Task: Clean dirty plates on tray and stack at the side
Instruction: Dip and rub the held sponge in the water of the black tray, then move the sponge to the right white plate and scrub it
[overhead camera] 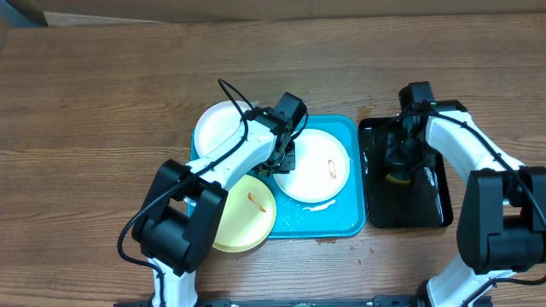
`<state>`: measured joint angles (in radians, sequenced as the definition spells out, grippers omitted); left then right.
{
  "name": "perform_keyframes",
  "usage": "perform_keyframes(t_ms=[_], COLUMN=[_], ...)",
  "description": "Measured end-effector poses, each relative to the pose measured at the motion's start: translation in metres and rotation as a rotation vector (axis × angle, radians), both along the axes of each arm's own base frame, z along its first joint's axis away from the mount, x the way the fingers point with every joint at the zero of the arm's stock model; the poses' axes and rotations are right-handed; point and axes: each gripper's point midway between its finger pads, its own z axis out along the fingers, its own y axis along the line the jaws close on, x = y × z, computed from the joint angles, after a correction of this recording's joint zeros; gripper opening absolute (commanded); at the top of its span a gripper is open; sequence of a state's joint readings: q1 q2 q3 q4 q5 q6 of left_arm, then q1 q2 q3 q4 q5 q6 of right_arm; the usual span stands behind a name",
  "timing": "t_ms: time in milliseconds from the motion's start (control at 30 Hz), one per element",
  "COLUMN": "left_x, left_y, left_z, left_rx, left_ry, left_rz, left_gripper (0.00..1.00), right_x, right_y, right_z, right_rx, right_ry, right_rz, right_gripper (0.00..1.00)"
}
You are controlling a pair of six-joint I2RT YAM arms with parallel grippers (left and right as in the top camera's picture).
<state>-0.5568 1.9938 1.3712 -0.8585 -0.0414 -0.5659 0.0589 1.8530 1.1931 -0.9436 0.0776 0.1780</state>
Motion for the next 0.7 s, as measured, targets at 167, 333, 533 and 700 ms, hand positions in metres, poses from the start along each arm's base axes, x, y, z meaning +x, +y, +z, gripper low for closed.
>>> perform_keyframes(t_ms=[167,333,533,700], left_x=[-0.002,-0.001,0.002,0.002], left_y=[0.001,0.001,-0.003,-0.010], left_z=[-0.002,-0.002,-0.001,-0.001], left_rx=[0.004,0.000,-0.017,-0.064], left_ry=[0.007,0.001,-0.008,0.005], left_rz=[0.000,0.000,-0.001,0.000], left_gripper=[0.31,0.04,0.04,0.04], right_x=[-0.003,0.003,0.012,0.003], right_y=[0.000,0.000,0.002,0.010], right_z=[0.002,0.016,0.032,0.033], right_rx=[-0.001,-0.001,0.003,-0.001], right_ry=[0.017,0.015,-0.002,0.032], right_rz=[0.017,0.022,0.023,0.050], right_gripper=[0.04,0.04,0.04,0.04])
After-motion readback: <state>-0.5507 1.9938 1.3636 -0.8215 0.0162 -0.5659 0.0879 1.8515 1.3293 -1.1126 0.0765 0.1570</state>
